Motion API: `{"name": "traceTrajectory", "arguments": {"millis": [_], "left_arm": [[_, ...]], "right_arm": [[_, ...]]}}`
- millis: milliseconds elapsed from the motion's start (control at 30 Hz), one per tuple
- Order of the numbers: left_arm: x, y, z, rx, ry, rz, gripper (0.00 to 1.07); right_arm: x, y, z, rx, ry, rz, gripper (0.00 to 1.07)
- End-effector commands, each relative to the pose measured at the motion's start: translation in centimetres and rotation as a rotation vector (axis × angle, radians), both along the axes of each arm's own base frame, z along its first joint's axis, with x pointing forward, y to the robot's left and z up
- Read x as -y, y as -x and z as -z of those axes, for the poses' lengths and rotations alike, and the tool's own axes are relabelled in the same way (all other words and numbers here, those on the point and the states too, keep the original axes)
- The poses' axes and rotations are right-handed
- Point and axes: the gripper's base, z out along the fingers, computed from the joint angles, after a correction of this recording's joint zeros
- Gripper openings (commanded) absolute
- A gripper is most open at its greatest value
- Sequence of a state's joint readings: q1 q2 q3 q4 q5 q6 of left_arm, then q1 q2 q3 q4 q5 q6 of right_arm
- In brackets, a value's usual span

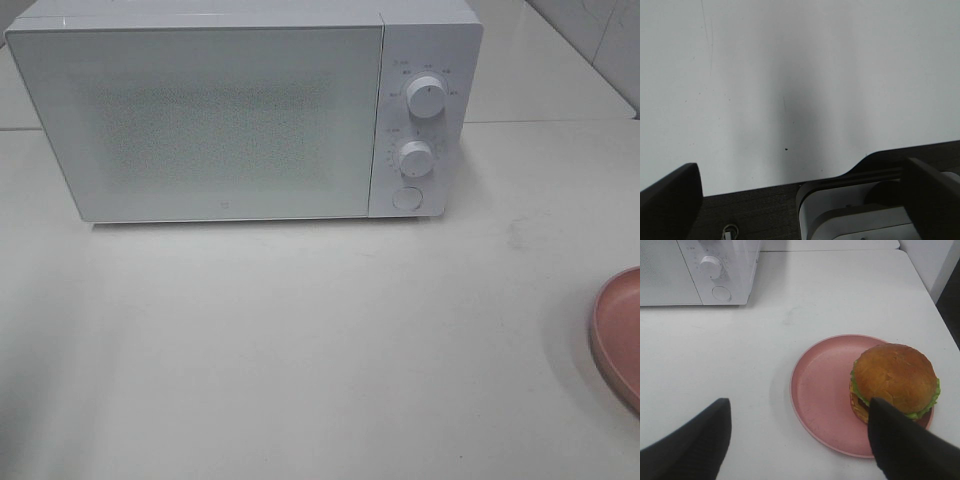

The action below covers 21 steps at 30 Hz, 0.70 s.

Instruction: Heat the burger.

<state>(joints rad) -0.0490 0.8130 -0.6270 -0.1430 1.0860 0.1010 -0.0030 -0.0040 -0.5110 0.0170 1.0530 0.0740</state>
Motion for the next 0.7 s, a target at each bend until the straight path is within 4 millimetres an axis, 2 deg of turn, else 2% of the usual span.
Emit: {"name": "traceTrajectory", "arguments": {"millis": [33,67,267,600,700], "left_arm": [[-0.3,1.9,1.0,0.038,-0.013,-0.023,1.01],[-0.4,2.7,1.1,0.063,-0.009,-0.034,1.01],[-0.6,4.4,0.8,0.191,-0.006,-0.063,1.01],[-0.8,6.4,-0.1,0.337,-0.006,-0.065,1.01],[-0.9,8.0,-0.6,0.443,-0.009,-0.062,1.01]], "right_arm": [[0.0,0.3,0.0,0.036,0.009,0.000,0.73],[0.0,0.3,0.0,0.036,0.009,0.000,0.73],[0.0,0.3,0.0,0.036,0.009,0.000,0.73],[0.0,0.3,0.0,0.036,0.009,0.000,0.73],[0.0,0.3,0.0,0.036,0.009,0.000,0.73]]}}
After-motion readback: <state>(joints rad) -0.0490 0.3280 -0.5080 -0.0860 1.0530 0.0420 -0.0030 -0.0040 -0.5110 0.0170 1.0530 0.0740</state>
